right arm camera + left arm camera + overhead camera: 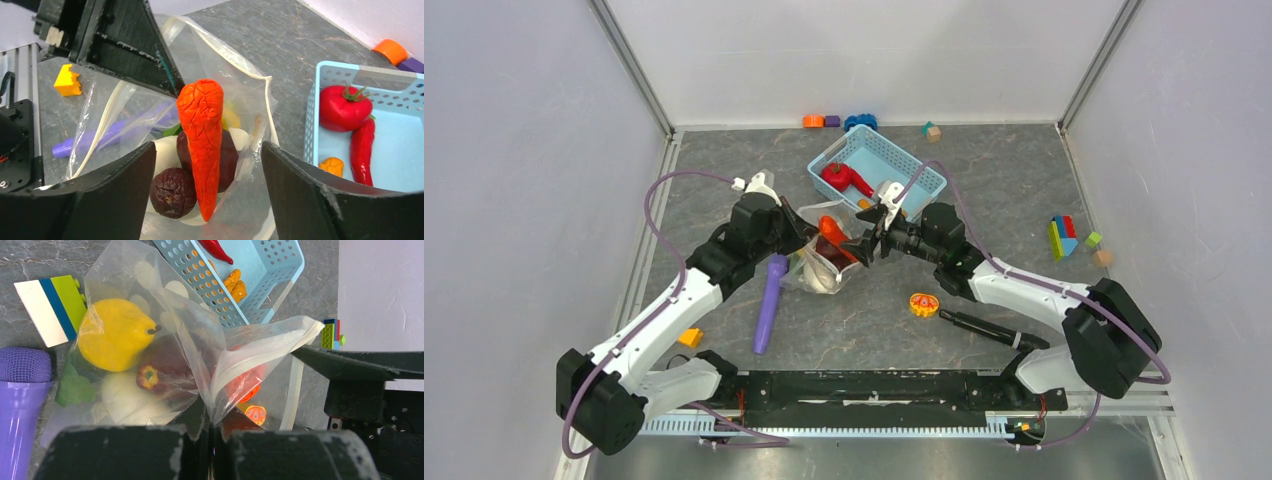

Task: Place the food in the zip-top bag and seal the zipper
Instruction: Place the fake vegetable in the zipper food storage bag, then pick up the fake vegetable from the bin, then place the fake vegetable in the zipper food storage bag.

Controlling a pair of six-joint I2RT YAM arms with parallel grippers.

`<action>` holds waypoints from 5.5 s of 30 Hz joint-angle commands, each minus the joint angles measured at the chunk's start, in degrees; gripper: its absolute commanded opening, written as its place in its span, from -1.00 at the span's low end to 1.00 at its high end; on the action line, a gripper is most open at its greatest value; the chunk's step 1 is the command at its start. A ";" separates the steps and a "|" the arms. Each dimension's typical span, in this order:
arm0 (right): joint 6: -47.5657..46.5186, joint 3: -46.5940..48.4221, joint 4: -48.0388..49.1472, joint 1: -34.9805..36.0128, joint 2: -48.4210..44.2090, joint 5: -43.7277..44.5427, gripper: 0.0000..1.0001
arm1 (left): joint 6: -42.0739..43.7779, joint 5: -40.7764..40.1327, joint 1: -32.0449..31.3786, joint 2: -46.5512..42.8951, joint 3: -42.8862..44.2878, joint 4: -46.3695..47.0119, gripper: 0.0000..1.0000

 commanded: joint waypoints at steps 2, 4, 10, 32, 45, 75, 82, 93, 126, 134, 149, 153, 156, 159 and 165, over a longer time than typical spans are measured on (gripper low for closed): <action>1.94 4.55 -4.85 0.13 -2.81 5.72 0.74 | -0.32 0.46 0.11 0.67 2.78 2.66 -0.96; 2.59 5.53 -6.46 0.12 -3.27 6.82 0.87 | -0.12 0.17 0.11 0.78 2.95 2.38 -0.96; 5.02 11.09 -10.67 -1.55 -2.46 5.75 0.96 | 0.41 -3.48 0.16 0.59 3.54 1.14 -0.96; -1.61 43.38 -49.31 -14.75 22.27 6.46 0.96 | 1.47 -19.95 1.16 -1.23 7.78 -7.57 -0.96; -21.66 56.38 -63.80 -15.83 37.36 10.35 0.96 | 2.25 -13.11 1.17 -0.90 4.98 -3.28 -0.96; -24.58 55.33 -57.05 -16.38 45.94 21.55 0.96 | 3.05 -11.77 1.17 -2.26 3.75 -1.43 -0.96; -22.31 50.95 -51.84 -16.46 41.90 12.98 0.96 | 2.96 -11.12 1.16 -1.77 3.99 -1.16 -0.96; -17.52 50.87 -47.07 -16.40 39.96 5.93 0.96 | 2.95 -10.39 1.17 -0.85 3.94 -0.33 -0.96; -14.29 51.41 -52.34 -16.27 44.39 13.29 -0.33 | 2.53 -11.17 1.17 -0.50 4.36 -1.66 -0.96; -10.84 42.07 -43.91 -16.34 29.02 14.23 -0.81 | 2.28 -11.93 1.17 -1.49 3.79 -1.95 -0.96; -11.49 14.33 -20.13 -14.25 -4.60 -18.51 -1.00 | 1.82 -10.00 1.21 -0.15 3.87 -0.59 -0.96; -20.50 12.16 -25.00 -8.40 -8.79 -19.74 -1.00 | 1.74 -9.55 1.17 0.29 4.00 -0.35 -0.96; -24.81 12.10 -28.33 -3.00 -9.43 -13.71 -1.00 | 1.64 -9.00 1.16 0.51 3.92 -0.28 -0.96; -20.87 12.69 -27.24 0.44 -8.21 -5.93 -1.00 | 1.47 -8.61 1.18 0.49 3.84 -0.20 -0.96; -13.42 12.72 -25.61 3.39 -5.31 7.01 -1.00 | 1.53 -7.98 1.16 0.13 3.90 -0.37 -0.96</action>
